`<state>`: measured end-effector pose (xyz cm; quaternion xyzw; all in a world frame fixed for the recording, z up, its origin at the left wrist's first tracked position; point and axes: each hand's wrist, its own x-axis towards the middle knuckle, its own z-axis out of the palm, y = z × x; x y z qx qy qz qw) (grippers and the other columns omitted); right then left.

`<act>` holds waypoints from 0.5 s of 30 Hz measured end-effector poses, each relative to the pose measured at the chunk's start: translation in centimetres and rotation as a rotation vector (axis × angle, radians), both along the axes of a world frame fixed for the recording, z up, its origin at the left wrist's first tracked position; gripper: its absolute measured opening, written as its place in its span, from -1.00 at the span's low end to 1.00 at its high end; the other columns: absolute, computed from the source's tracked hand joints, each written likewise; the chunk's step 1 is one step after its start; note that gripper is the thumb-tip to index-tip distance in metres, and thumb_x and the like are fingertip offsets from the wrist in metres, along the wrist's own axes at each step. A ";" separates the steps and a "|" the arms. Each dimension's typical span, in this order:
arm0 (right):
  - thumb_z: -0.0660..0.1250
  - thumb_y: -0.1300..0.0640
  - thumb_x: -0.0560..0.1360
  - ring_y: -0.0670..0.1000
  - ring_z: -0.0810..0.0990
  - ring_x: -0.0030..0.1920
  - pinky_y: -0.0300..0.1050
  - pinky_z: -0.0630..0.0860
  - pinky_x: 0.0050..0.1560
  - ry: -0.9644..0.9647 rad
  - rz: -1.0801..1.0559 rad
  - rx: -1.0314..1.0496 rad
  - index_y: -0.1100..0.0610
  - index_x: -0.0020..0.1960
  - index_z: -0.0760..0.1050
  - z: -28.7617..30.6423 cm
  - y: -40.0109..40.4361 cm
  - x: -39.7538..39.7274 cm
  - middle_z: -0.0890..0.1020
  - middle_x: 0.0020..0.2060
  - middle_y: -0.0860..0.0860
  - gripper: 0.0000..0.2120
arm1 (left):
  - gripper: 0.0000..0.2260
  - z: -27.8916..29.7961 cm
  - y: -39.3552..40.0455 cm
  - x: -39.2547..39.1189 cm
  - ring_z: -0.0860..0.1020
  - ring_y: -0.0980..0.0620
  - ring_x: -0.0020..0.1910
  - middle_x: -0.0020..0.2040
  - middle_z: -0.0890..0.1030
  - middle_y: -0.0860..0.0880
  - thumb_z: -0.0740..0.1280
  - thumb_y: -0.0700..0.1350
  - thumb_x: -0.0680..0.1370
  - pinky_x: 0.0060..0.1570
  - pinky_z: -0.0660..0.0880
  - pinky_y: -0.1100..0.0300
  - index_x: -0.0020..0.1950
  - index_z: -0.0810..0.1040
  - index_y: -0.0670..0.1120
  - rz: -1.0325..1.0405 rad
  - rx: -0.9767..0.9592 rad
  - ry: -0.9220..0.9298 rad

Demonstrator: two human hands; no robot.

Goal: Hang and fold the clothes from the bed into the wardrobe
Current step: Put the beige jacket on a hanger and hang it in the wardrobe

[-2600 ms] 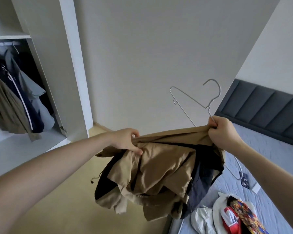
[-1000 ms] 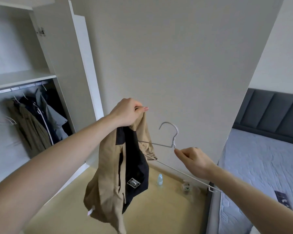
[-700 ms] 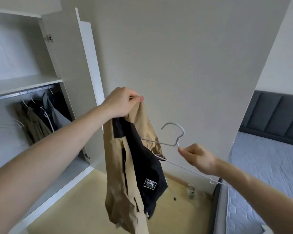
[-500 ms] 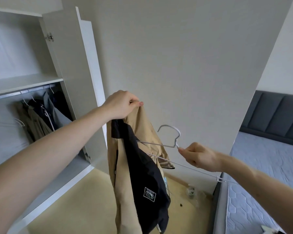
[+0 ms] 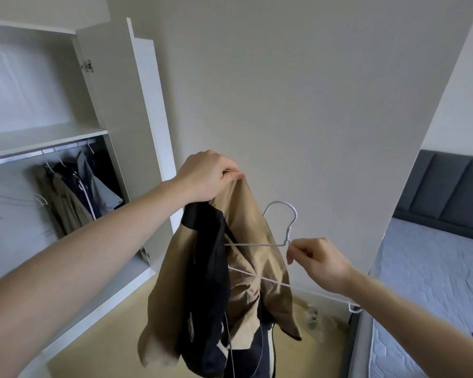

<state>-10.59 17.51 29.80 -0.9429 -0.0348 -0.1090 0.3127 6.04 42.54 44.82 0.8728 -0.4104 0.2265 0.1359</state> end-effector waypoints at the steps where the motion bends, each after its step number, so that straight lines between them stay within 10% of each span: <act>1: 0.16 -0.07 0.65 -0.11 0.33 -0.45 -0.26 0.31 -0.36 0.000 -0.008 0.042 -0.05 -0.19 0.56 -0.5 0.7 -0.1 0.40 -0.50 -0.11 -0.68 | -0.60 0.0 -0.5 -0.5 0.39 -0.06 -0.32 -0.45 0.40 0.03 0.28 0.16 0.65 -0.37 0.26 0.14 -0.30 0.43 -0.02 -0.006 -0.040 0.022; 8: 0.19 -0.21 0.68 -0.07 0.23 -0.39 -0.25 0.19 -0.40 -0.125 -0.238 0.508 0.24 -0.30 0.23 -2.2 3.5 0.9 0.24 -0.44 -0.07 -0.40 | -0.55 0.2 -3.4 -5.9 0.35 0.13 -0.48 -0.54 0.40 0.07 0.28 0.04 0.67 -0.35 0.28 0.28 -0.36 0.36 -0.14 -0.213 -0.360 0.315; 15: 0.25 -0.24 0.65 -0.07 0.19 -0.43 -0.30 0.19 -0.47 -0.262 -0.383 0.844 0.13 -0.36 0.17 -1.1 2.3 1.4 0.23 -0.47 -0.05 -0.39 | -0.63 -3.2 -2.7 -11.0 0.32 0.15 -0.44 -0.44 0.37 0.05 0.24 0.11 0.69 -0.35 0.30 0.23 -0.26 0.46 -0.03 -0.243 -0.186 0.479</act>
